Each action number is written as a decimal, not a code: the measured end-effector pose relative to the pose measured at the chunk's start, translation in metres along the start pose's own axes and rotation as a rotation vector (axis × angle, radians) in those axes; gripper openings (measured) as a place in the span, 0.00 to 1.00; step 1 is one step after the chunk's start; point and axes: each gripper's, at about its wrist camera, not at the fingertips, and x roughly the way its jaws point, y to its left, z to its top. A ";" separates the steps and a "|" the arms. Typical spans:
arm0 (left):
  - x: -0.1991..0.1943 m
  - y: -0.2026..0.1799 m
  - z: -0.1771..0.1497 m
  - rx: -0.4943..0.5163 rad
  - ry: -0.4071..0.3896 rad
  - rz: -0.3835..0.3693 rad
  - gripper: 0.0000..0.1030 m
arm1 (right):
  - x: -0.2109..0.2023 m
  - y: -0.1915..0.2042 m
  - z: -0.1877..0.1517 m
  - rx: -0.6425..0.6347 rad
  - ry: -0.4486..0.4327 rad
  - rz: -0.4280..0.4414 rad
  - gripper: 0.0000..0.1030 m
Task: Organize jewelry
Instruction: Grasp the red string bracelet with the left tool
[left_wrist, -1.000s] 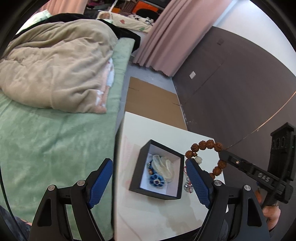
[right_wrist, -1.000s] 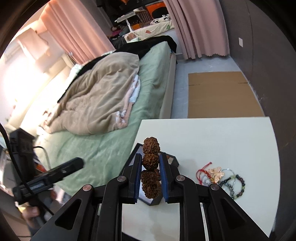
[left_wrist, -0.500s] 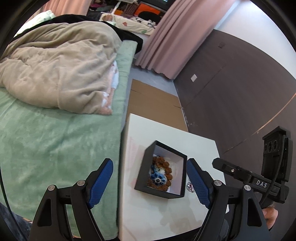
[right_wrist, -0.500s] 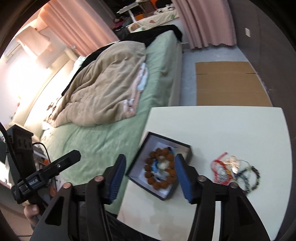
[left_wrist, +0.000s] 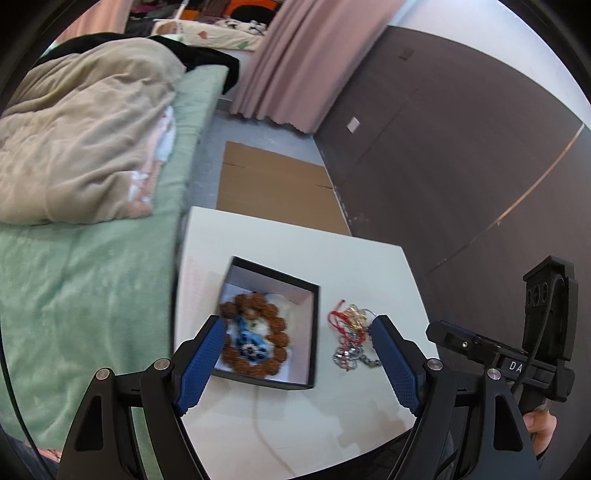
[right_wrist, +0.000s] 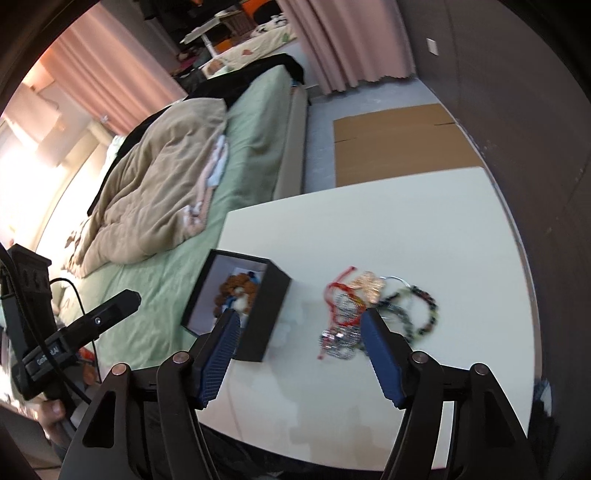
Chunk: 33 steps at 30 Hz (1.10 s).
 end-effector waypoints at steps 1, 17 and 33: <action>0.003 -0.005 -0.001 0.009 0.005 -0.004 0.79 | -0.001 -0.005 -0.001 0.010 -0.001 -0.004 0.66; 0.071 -0.081 -0.016 0.170 0.137 -0.040 0.61 | -0.032 -0.092 -0.018 0.170 -0.066 -0.022 0.66; 0.150 -0.113 -0.045 0.333 0.291 0.118 0.46 | -0.037 -0.150 -0.033 0.262 -0.073 -0.017 0.66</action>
